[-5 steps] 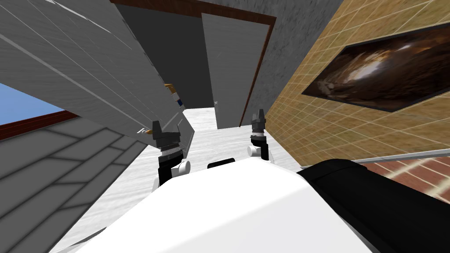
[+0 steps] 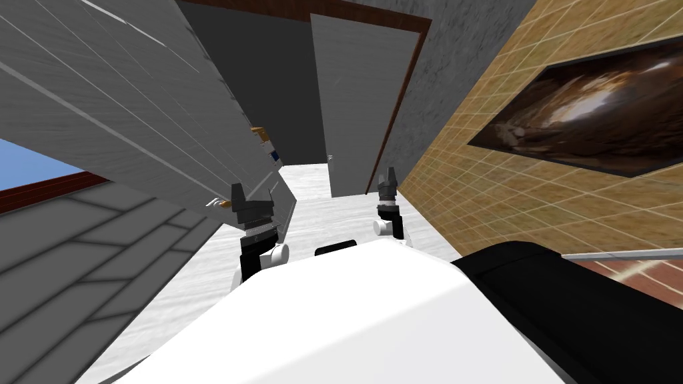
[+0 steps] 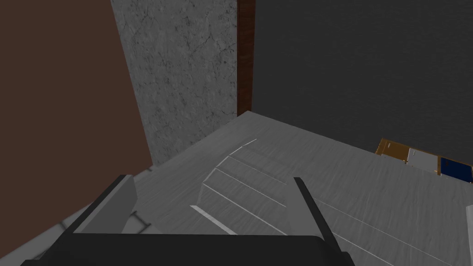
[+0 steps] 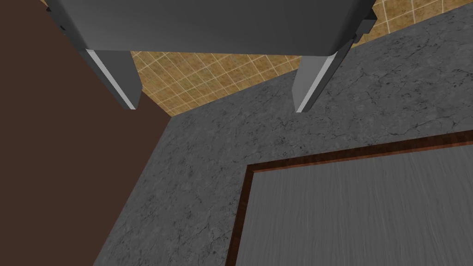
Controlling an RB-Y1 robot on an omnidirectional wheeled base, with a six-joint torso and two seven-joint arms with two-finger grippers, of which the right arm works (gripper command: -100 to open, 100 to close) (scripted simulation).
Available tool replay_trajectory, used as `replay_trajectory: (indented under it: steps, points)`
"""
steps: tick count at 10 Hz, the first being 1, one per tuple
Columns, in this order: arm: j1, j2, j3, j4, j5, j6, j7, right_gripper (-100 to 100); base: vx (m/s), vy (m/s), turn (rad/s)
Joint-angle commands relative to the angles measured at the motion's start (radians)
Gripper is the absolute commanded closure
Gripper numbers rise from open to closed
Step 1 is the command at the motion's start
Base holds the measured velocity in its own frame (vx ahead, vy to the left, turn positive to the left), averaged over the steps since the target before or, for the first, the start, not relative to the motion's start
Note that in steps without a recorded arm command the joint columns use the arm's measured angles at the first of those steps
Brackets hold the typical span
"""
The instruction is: Pull the door open
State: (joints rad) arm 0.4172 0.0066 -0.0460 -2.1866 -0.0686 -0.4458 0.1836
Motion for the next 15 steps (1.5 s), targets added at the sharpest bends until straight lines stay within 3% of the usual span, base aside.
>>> replay_trajectory:
  steps: [1, 7, 15]
  points:
    - [-0.015, -0.012, -0.001, 0.034, -0.018, -0.005, 0.003, -100, 0.11, 0.006, 0.022]
    - [-0.08, -0.047, 0.008, 0.156, -0.087, -0.006, 0.027, -100, 0.089, 0.024, 0.036]
    - [-0.192, -0.101, 0.024, 0.365, -0.207, -0.008, 0.067, -100, 0.102, 0.028, 0.047]
